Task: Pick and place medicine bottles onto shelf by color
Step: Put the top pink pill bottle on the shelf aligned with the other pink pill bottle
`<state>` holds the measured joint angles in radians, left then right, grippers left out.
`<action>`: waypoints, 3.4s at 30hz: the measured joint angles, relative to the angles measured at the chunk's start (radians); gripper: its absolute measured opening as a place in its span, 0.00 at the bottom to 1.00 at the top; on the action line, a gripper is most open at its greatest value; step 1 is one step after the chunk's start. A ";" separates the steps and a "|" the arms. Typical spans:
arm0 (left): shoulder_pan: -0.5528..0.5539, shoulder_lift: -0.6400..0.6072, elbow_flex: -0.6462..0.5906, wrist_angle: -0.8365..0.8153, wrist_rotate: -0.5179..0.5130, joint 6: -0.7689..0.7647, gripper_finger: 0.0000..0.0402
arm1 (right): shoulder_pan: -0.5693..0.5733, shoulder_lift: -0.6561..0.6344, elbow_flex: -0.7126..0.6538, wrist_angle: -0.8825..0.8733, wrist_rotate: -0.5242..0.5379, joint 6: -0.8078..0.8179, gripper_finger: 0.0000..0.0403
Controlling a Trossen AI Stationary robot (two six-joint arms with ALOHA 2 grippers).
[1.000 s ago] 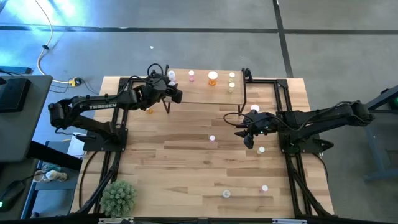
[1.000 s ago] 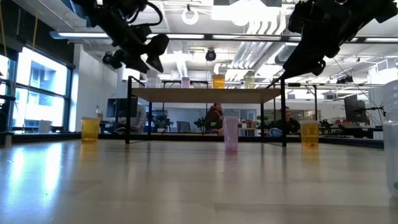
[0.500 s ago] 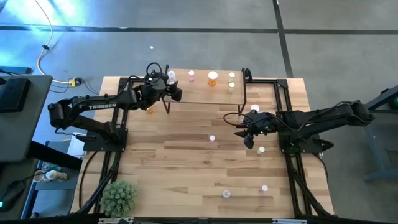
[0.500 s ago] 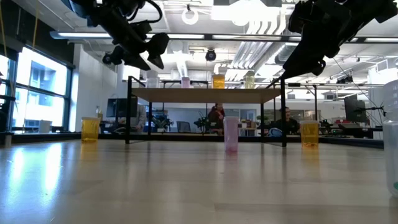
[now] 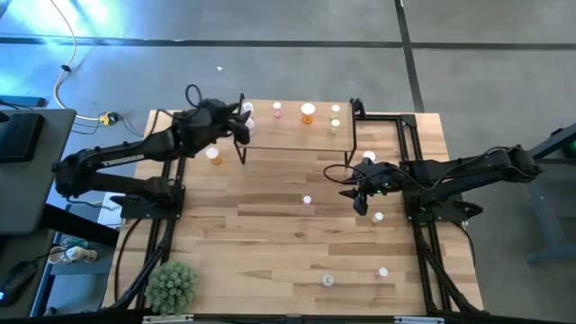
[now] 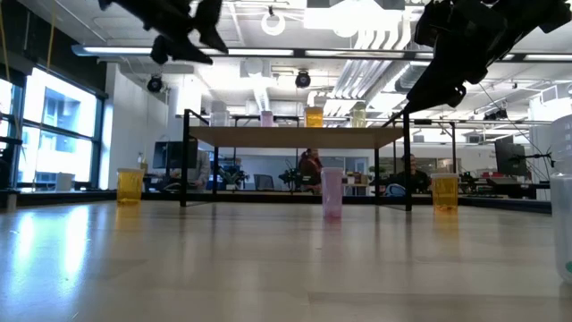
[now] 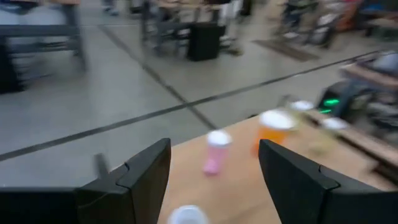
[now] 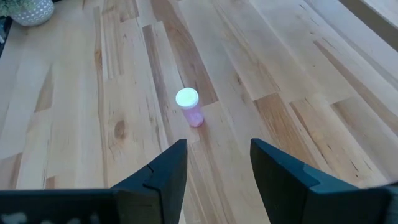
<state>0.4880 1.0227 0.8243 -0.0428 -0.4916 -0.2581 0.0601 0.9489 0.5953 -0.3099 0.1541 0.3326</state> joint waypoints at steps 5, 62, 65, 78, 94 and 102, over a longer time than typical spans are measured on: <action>-0.063 -0.064 0.000 -0.051 0.154 0.003 0.58 | 0.000 0.001 0.000 0.000 -0.001 -0.001 0.42; -0.485 0.014 -0.337 0.220 0.182 -0.062 0.58 | 0.061 0.608 -0.002 0.773 0.031 -0.420 0.55; -0.485 0.014 -0.337 0.220 0.182 -0.061 0.58 | 0.056 0.640 -0.002 0.800 0.059 -0.419 0.55; -0.485 0.014 -0.337 0.213 0.182 -0.061 0.58 | 0.011 0.697 -0.002 0.800 0.014 -0.332 0.55; -0.485 0.014 -0.337 0.196 0.166 -0.061 0.58 | 0.011 0.697 -0.002 0.786 -0.031 -0.295 0.50; -0.485 0.014 -0.337 0.196 0.166 -0.061 0.58 | 0.011 0.696 -0.002 0.779 -0.031 -0.295 0.40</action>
<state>0.0032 1.0363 0.4877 0.1532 -0.3252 -0.3187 0.0715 1.6451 0.5934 0.4690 0.1230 0.0376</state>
